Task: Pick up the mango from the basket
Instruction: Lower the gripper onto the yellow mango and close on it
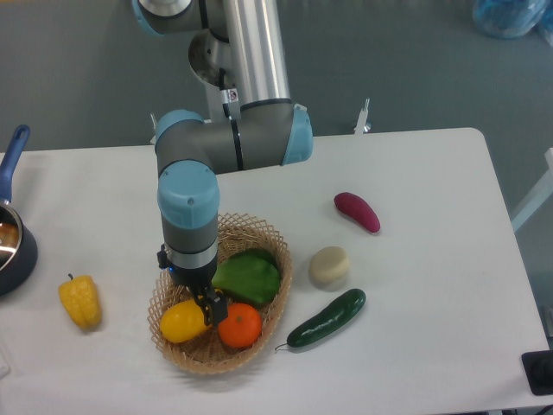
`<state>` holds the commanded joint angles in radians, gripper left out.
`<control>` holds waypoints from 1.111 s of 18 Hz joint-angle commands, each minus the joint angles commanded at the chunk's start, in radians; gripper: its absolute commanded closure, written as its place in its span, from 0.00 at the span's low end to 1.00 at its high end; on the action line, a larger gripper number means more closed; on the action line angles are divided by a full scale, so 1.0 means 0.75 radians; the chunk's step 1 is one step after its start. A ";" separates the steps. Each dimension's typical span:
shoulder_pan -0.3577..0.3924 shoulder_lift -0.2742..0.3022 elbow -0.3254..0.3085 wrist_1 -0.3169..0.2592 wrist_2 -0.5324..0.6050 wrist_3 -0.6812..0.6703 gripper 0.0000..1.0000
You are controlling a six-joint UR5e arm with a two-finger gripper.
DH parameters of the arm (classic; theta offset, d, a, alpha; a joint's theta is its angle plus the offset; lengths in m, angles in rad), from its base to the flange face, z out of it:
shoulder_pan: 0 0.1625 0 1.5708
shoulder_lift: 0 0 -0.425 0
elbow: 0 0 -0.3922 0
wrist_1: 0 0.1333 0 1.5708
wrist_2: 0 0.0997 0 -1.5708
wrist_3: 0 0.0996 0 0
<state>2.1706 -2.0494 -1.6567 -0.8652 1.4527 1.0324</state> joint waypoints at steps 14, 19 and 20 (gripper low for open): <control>-0.010 -0.067 0.027 0.002 0.004 0.004 0.00; -0.018 -0.084 0.027 0.002 0.006 -0.002 0.00; -0.018 -0.086 0.027 0.002 0.006 -0.002 0.00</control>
<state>2.1568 -2.1138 -1.6368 -0.8636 1.4573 1.0308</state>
